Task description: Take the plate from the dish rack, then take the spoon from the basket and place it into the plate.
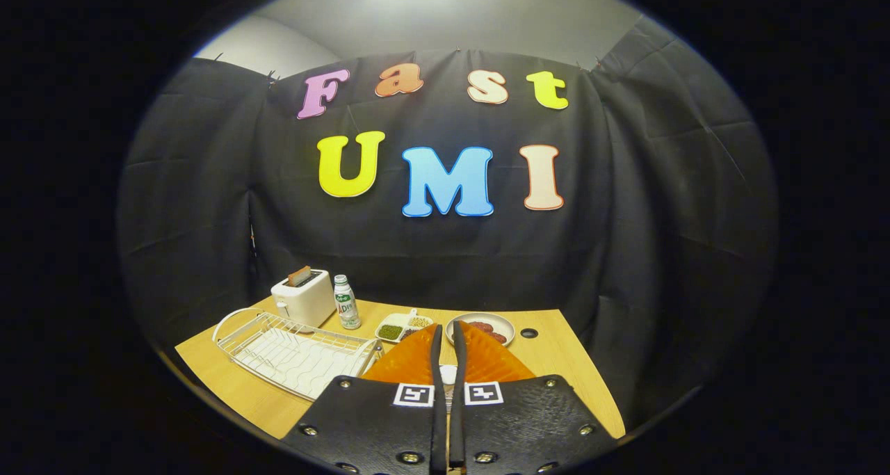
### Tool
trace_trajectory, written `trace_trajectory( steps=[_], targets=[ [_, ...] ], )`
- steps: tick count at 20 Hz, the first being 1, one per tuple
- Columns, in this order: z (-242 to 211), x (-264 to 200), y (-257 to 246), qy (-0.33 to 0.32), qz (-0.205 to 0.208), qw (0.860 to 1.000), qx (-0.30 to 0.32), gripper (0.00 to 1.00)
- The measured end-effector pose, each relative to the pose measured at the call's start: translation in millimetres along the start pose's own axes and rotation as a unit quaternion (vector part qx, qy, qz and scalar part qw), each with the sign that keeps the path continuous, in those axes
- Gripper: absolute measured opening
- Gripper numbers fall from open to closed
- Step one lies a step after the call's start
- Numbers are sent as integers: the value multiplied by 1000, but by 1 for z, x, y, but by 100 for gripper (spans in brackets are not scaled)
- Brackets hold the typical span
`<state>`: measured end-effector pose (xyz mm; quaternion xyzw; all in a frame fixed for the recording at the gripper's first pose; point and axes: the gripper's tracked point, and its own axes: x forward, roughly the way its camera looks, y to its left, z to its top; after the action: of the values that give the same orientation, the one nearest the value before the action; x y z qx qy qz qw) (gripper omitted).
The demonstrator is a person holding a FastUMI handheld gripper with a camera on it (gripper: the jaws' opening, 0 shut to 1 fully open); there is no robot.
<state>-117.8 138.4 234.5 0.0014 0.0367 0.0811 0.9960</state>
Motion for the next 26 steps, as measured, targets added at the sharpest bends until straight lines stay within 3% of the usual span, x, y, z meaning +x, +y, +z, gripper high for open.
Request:
trace_trajectory(
  steps=[10,26],
  targets=[
    [-48,-6,42,62,29,998,-9,2],
    [-135,16,112,163,116,978,-57,2]
  ],
)
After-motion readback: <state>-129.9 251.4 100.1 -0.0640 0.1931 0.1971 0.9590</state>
